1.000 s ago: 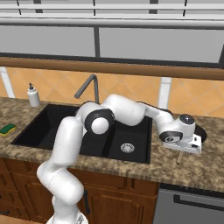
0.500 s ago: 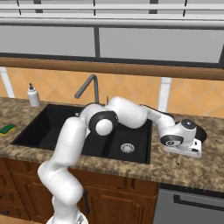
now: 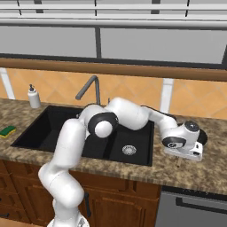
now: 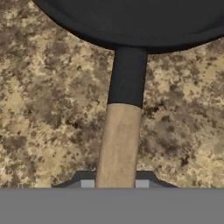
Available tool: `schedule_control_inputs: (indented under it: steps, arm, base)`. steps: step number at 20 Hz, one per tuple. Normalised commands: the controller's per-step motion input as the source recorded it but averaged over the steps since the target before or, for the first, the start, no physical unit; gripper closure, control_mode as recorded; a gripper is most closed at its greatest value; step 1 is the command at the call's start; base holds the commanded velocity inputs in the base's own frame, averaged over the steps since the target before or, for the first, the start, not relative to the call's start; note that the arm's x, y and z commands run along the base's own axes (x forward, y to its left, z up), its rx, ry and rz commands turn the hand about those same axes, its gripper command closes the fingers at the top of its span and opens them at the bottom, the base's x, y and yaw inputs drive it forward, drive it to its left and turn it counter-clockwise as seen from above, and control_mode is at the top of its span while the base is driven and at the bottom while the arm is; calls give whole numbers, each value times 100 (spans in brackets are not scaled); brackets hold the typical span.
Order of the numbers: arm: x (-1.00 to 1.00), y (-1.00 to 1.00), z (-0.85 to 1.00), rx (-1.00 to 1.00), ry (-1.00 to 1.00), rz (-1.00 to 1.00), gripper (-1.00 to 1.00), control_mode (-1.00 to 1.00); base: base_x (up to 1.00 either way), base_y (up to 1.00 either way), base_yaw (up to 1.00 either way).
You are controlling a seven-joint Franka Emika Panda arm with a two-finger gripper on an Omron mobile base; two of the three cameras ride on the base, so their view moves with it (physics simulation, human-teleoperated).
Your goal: Pick the pan and sponge and place them into the sink. Then turn on the water.
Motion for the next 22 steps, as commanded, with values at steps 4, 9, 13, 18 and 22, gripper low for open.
schedule_control_inputs:
  steps: [4, 9, 13, 18, 22]
  arm:
    - [-57, 36, 8, 0, -9, 0, 100, -100]
    - [-85, 23, 83, 1, -45, 11, 100, -100]
    - [-60, 97, 45, 6, -42, 28, 100, -100]
    - [-46, 78, 72, 13, -41, 30, 100, -100]
    - [-18, 55, 92, 3, -8, 39, 100, -100]
  base:
    - [0, 0, 0]
    - [0, 0, 0]
    - [0, 0, 0]
    - [0, 0, 0]
    - [0, 0, 0]
